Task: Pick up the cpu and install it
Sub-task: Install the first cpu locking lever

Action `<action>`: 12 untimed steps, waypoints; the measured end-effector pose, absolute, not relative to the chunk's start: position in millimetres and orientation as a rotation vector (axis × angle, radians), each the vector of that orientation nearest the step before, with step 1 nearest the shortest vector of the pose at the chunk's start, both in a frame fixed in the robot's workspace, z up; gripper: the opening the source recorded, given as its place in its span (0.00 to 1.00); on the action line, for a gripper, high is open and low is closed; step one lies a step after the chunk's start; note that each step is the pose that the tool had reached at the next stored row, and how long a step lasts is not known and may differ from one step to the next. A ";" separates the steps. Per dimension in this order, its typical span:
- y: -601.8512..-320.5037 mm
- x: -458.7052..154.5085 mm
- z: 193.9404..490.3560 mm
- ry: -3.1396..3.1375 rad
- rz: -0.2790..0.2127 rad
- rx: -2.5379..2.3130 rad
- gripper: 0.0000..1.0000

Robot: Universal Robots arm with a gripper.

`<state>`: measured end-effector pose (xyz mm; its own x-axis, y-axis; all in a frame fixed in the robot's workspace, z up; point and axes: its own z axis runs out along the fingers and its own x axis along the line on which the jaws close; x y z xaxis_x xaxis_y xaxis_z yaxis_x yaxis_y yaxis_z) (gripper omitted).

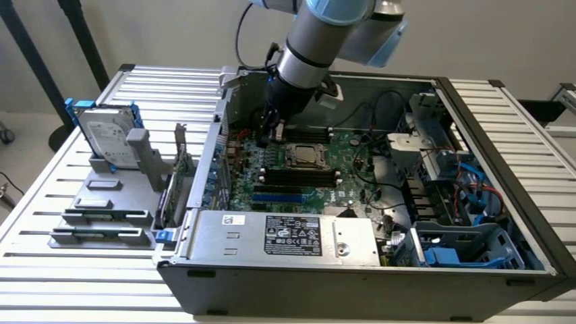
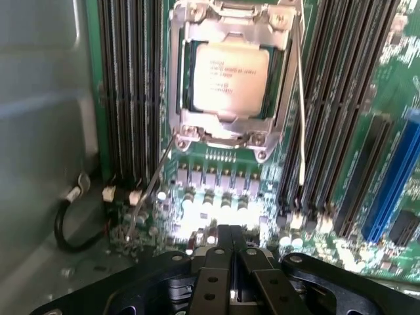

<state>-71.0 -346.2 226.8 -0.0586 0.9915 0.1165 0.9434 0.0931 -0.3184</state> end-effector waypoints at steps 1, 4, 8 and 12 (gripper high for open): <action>-346.2 -72.8 228.5 -2.071 0.219 -1.916 0.11; -346.2 -75.5 232.4 -2.053 0.198 -1.920 0.11; -346.2 -76.0 234.8 -2.011 0.181 -1.955 0.11; -346.2 -76.0 235.0 -1.947 0.166 -2.015 0.11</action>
<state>-76.0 -346.2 235.0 0.0577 0.9877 0.1454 0.9488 -0.0089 -0.3158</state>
